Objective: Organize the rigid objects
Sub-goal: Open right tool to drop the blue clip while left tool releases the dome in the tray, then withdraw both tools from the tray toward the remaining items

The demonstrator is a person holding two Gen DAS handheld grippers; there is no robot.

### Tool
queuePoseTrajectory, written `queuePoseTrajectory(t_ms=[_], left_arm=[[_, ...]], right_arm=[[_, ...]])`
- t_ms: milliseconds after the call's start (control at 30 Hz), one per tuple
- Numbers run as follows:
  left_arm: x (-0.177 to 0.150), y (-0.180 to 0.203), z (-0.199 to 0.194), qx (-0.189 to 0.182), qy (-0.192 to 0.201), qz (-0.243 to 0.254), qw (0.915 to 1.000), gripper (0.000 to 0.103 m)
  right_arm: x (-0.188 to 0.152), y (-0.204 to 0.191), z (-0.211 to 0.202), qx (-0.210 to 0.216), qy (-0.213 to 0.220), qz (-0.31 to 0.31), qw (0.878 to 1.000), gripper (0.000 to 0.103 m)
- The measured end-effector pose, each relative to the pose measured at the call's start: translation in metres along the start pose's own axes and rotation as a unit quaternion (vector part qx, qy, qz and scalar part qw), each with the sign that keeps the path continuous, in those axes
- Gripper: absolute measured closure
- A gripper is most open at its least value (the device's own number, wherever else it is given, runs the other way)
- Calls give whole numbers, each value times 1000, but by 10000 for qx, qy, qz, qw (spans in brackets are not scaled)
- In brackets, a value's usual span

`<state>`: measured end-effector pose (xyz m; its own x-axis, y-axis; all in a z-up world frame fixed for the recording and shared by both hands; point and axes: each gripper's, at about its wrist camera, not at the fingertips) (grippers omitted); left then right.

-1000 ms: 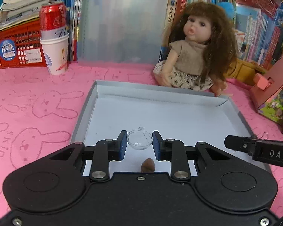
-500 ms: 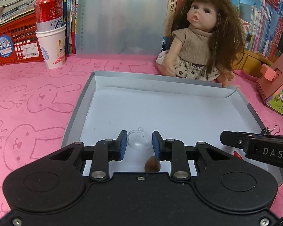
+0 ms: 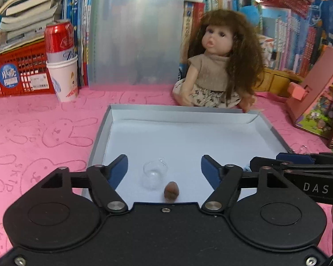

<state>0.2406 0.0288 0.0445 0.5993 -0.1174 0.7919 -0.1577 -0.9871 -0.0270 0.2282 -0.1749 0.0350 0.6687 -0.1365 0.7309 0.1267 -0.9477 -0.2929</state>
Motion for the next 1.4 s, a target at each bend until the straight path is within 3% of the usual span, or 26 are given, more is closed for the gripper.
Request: queuePoseTrajectory(t_ms=[233, 467, 867, 1167, 1333, 1400], left_arm=[[-8, 9, -29, -139, 164, 221, 9995, 28], [-18, 16, -60, -261, 397, 375, 9982, 26], [-47, 24, -109, -469, 681, 370, 9959, 24], [-93, 31, -133, -447, 659, 377, 9961, 24], [-121, 46, -148, -626, 557, 568, 9949, 24], [-130, 49, -152, -642, 508, 550, 9951, 29]], right_arm=[[-8, 0, -26, 74, 302, -131, 9994, 16], [-18, -2, -55, 97, 643, -376, 9972, 10], [-52, 4, -98, 174, 915, -701, 9932, 7], [-99, 0, -127, 12, 1202, -1300, 9842, 5], [-128, -3, -143, 296, 1251, -1640, 9780, 3], [-138, -6, -147, 442, 1203, -1885, 9737, 3]])
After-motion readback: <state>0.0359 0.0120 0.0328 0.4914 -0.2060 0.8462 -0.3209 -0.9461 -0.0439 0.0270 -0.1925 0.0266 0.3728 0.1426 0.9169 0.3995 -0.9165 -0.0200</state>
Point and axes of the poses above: each gripper's, at about its wrist camera, not at the fingertips, and z roughly the way its jaws point, y to its right, x to its top, and after that the axes turned 8 degrees about z, right-handed
